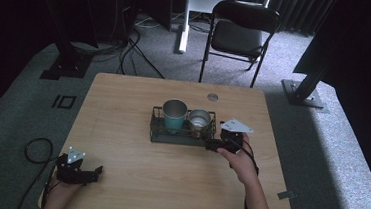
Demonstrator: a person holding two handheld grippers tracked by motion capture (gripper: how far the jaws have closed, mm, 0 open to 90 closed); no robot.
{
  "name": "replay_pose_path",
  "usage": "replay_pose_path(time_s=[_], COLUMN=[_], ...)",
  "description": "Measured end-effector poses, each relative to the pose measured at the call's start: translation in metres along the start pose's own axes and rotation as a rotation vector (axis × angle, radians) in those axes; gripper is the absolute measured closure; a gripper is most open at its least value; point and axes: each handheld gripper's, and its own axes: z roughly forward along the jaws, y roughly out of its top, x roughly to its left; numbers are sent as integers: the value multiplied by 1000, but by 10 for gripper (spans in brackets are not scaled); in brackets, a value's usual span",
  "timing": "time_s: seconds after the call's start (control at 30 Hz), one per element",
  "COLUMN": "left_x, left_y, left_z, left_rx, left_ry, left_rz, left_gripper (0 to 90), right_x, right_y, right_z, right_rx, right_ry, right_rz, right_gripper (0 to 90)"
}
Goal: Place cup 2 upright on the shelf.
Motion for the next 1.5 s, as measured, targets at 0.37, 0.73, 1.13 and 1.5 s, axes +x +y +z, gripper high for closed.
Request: replay_pose_path(time_s=[0.37,0.73,1.13,1.5], left_x=[0,0,0,0], left_y=[0,0,0,0], left_z=[0,0,0,0], left_rx=[0,0,0,0], left_ry=[0,0,0,0], left_rz=[0,0,0,0], left_gripper=[20,20,20,20], right_x=[-10,-17,-24,-31], right_y=[-14,-29,-55,-78], right_z=[-17,-31,-39,-43], right_rx=[15,29,57,100], right_ry=[-19,-29,-62,-77], right_rz=[0,21,50,64], right_gripper=[122,122,122,122])
